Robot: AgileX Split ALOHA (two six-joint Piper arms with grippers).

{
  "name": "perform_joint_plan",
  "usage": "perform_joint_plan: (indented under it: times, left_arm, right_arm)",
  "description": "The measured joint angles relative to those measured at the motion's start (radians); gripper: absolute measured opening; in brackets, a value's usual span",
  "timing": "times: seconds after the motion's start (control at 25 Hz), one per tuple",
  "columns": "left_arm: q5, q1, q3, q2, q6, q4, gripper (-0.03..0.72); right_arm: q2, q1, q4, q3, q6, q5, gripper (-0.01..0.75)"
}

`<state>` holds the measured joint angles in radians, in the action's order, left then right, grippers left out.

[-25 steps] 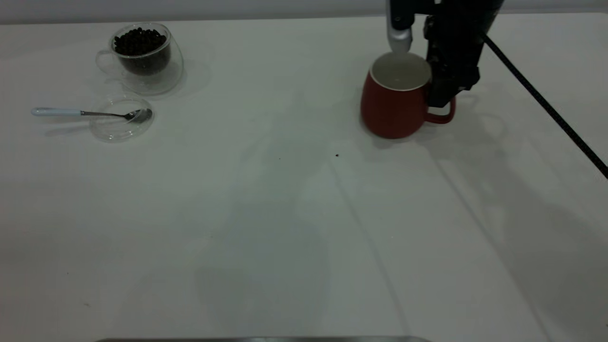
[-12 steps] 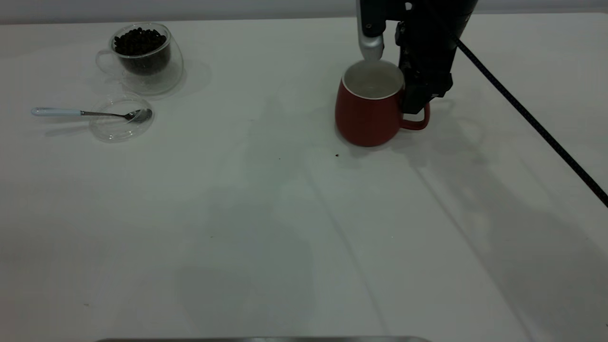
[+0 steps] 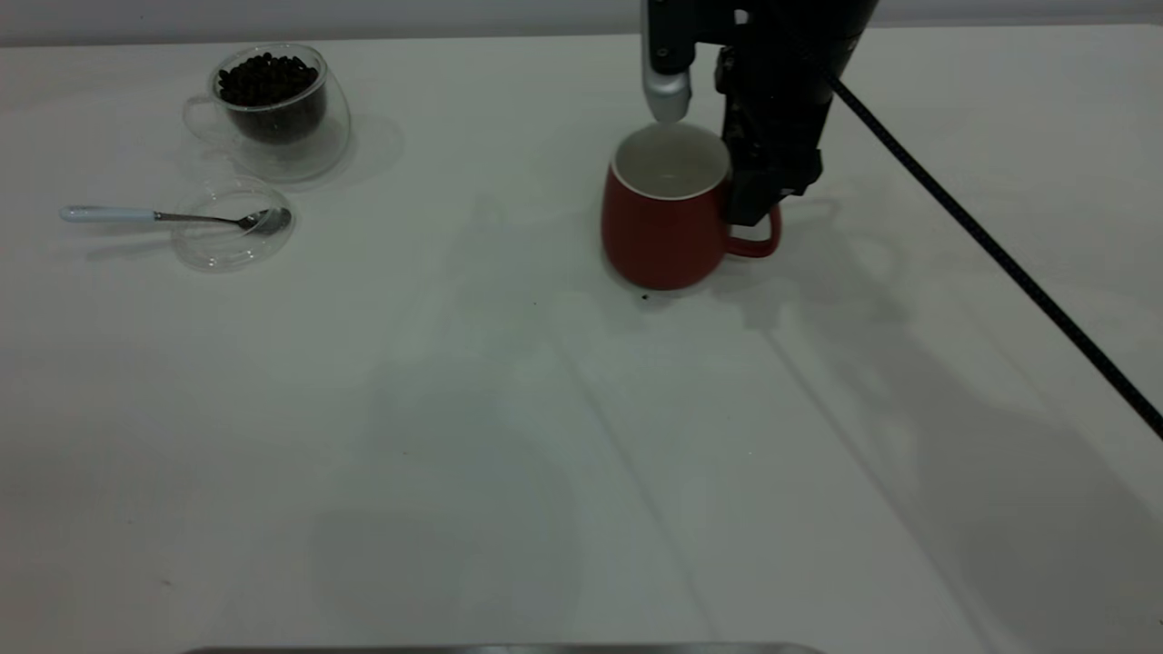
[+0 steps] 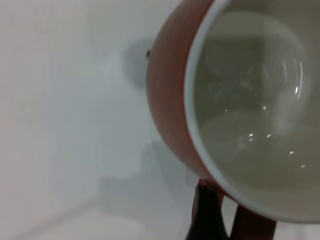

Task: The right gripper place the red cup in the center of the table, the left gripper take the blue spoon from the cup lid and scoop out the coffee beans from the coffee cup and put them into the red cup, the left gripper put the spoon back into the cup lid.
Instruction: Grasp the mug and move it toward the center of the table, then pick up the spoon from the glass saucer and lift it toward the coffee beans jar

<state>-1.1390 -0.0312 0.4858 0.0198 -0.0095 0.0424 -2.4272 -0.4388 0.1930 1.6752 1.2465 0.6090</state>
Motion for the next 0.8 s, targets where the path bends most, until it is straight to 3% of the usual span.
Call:
perform_joint_plan:
  times: [0.48,0.64,0.8]
  left_arm:
    - [0.0,0.0,0.0,0.0,0.0,0.0,0.57]
    - [0.0,0.0,0.0,0.0,0.0,0.0,0.57]
    - [0.0,0.0,0.0,0.0,0.0,0.0,0.57]
  right_arm:
    - [0.009,-0.018,0.088,0.0,-0.021,-0.023,0.596]
    - [0.081,-0.009,0.051,0.0,-0.122,0.048,0.596]
    - [0.203,0.01,-0.042,0.0,-0.351,0.162,0.596]
